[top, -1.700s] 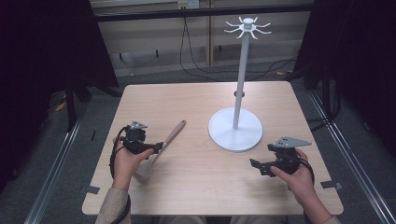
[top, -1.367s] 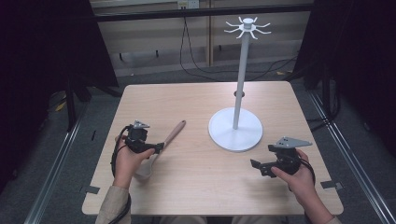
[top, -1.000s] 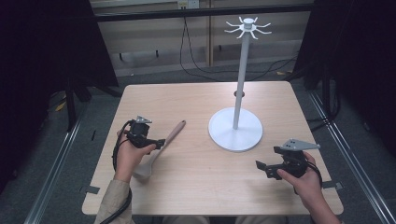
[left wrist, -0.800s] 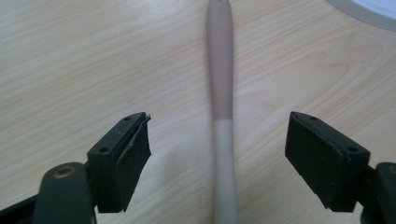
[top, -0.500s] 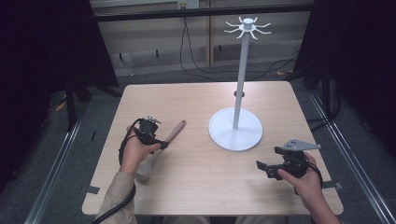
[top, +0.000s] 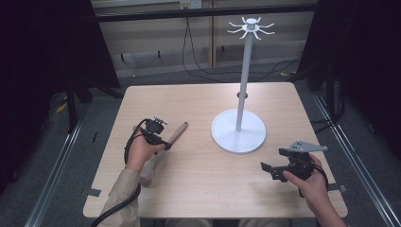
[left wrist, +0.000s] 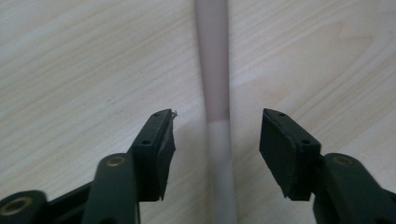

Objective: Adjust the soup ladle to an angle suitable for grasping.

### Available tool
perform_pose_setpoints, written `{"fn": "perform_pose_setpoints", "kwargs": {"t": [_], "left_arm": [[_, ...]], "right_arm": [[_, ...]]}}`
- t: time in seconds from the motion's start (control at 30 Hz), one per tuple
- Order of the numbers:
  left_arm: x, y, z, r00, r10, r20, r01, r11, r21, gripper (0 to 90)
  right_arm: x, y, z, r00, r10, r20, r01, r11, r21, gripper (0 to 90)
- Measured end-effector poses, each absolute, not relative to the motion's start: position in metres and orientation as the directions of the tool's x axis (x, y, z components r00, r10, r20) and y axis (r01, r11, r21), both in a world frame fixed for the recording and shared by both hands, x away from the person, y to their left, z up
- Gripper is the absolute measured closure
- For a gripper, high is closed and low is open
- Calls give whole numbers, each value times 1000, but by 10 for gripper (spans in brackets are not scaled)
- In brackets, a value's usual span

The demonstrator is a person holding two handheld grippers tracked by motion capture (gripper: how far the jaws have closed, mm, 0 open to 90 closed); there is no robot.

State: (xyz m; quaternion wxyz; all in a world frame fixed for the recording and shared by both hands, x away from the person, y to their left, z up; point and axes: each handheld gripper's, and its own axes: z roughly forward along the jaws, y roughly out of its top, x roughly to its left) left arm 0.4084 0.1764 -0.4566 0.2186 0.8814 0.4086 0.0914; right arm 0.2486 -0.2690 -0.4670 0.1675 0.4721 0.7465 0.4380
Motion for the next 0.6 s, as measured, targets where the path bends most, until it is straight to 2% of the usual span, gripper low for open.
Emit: {"fn": "perform_pose_setpoints", "kwargs": {"t": [0.03, 0.13, 0.23, 0.27, 0.3, 0.47, 0.6], "left_arm": [[409, 177, -456, 638, 770, -28, 689, -554, 467, 519], [410, 177, -454, 629, 778, -13, 698, -557, 450, 566], [410, 177, -454, 617, 787, 0, 709, -556, 433, 680], [410, 178, -454, 614, 789, 4, 708, -554, 438, 743], [411, 178, -455, 611, 792, 6, 710, -551, 439, 763], [415, 179, -458, 609, 793, -4, 714, -546, 438, 820], [418, 179, -462, 600, 800, -2, 717, -536, 446, 824]], "right_arm": [[249, -268, -467, -500, 850, 163, 558, 172, 812, 47], [249, -268, -467, -505, 849, 160, 554, 177, 813, 47], [249, -267, -467, -511, 844, 163, 557, 181, 811, 47], [249, -266, -467, -514, 842, 164, 556, 181, 811, 47], [249, -266, -467, -515, 841, 163, 555, 182, 812, 47], [249, -265, -467, -517, 839, 166, 556, 182, 811, 47], [249, -266, -467, -518, 838, 172, 555, 177, 813, 47]]}}
